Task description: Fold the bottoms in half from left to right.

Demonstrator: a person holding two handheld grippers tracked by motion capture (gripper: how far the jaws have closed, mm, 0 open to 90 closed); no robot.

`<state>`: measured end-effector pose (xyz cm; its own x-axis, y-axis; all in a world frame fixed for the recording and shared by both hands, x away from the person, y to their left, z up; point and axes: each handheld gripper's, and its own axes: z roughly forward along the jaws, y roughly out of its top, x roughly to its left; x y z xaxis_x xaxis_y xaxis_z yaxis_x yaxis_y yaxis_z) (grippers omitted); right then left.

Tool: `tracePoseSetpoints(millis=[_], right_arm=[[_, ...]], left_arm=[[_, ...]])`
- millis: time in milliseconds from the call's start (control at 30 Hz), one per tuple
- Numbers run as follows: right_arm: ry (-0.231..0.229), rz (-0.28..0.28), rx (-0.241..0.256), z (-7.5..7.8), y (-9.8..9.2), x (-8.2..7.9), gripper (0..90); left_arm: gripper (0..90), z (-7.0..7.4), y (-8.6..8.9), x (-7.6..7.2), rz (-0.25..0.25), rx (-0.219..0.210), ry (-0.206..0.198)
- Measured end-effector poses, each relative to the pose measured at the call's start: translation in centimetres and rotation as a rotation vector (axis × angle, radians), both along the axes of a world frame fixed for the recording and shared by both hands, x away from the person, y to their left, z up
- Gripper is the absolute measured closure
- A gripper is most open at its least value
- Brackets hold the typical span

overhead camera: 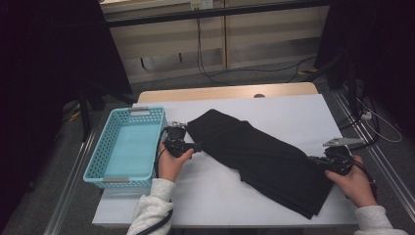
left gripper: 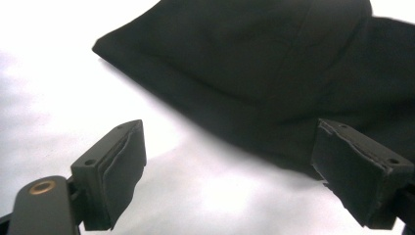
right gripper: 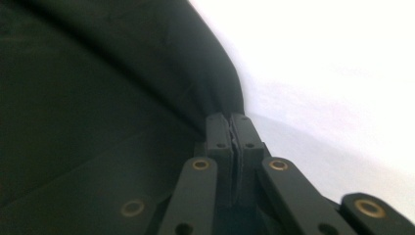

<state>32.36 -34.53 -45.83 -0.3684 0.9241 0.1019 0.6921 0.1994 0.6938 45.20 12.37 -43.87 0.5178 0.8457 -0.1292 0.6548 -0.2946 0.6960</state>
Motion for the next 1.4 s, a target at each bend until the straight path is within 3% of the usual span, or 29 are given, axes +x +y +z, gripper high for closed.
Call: tracePoseSetpoints(millis=[100,200,267,400,600,700,867,933,1033,1200,1267,1400], right_arm=[[-0.006,-0.005,-0.015,0.2,-0.6,-0.3,87.8],[-0.042,-0.004,-0.025,0.4,-0.5,-0.3,84.6],[-0.052,-0.001,-0.025,0.6,0.2,-0.2,70.9],[-0.084,0.018,-0.031,1.1,1.9,-0.1,58.3],[-0.111,0.122,0.003,1.6,5.7,0.1,49.5],[-0.097,0.190,0.017,1.0,8.3,0.3,45.9],[-0.096,0.243,0.032,0.4,11.3,0.9,39.8],[-0.102,0.260,0.048,0.6,12.2,1.0,38.7],[-0.118,0.279,0.027,0.9,13.4,1.1,37.3],[-0.143,0.285,0.052,1.3,14.9,1.0,39.0],[-0.140,0.292,0.077,1.5,15.3,1.0,42.8],[-0.124,0.332,0.102,1.8,16.1,0.6,58.9]], left_arm=[[13.4,0.0,0.1,0.1,0.009,0.002,0.005],[13.3,-0.1,0.0,0.1,0.013,0.000,0.007],[13.3,-0.1,-0.1,0.0,0.006,0.002,0.011],[13.3,-0.1,-0.3,0.0,-0.004,0.011,0.010],[13.1,-0.1,-0.5,-0.1,-0.013,0.010,0.008],[12.9,0.0,-0.6,-0.2,-0.018,0.013,0.006],[12.9,0.0,-0.6,-0.4,-0.017,0.012,0.003],[12.9,-0.1,-0.6,-0.4,-0.016,0.018,-0.002],[12.7,0.0,-0.5,-0.5,-0.025,0.023,0.008],[12.5,0.0,-0.6,-0.8,-0.034,0.028,0.011],[12.5,0.0,-0.6,-0.9,-0.028,0.024,0.006],[12.0,-0.1,-0.7,-1.0,-0.034,0.025,0.005]])
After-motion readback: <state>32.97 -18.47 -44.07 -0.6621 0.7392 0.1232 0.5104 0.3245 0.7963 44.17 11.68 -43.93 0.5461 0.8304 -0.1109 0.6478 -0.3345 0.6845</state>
